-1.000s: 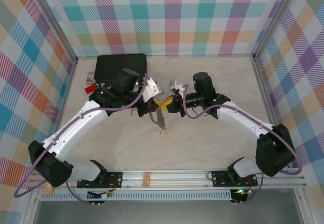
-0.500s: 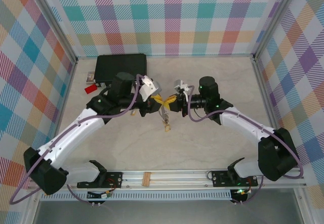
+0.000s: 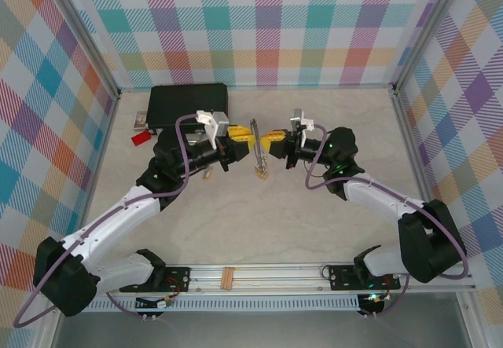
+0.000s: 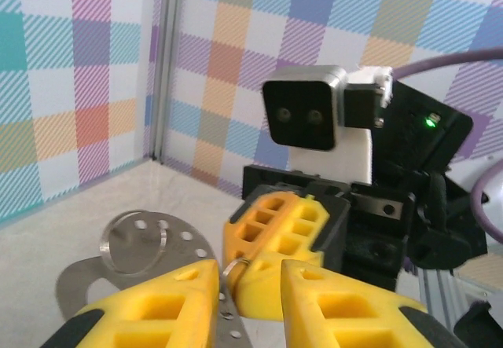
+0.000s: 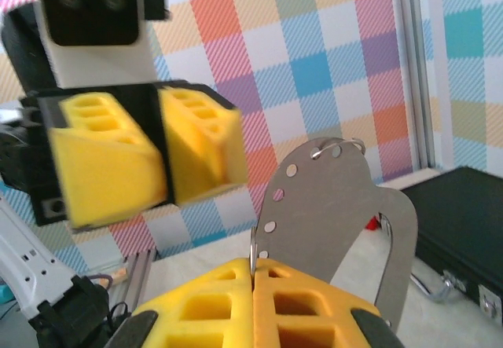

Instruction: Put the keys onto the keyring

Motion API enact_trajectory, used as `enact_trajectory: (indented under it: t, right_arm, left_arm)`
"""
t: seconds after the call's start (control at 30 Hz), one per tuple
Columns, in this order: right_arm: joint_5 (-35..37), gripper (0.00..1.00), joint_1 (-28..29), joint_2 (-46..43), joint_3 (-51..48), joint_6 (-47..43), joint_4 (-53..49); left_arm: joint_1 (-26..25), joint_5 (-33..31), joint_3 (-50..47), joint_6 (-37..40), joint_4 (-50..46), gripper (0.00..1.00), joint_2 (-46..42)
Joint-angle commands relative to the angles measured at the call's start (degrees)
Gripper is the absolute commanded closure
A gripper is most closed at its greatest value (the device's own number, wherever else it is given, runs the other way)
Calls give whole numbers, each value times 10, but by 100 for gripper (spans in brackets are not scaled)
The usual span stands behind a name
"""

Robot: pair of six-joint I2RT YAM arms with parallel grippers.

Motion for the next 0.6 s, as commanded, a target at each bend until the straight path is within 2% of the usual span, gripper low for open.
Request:
enact_trajectory:
  t: [0.0, 0.3, 0.4, 0.57]
  right_arm:
    - [-9, 100, -2, -9, 10, 43, 69]
    - [-22, 100, -2, -9, 12, 59, 74]
    - [-16, 100, -3, -11, 9, 57, 73]
    - [-14, 100, -2, -11, 8, 61, 79]
  left_arm:
    - [12, 29, -5, -53, 109, 73, 14]
    - [20, 73, -3, -84, 153, 71, 55]
    - [21, 94, -6, -89, 154, 67, 60]
    - [27, 91, -20, -89, 151, 66, 55]
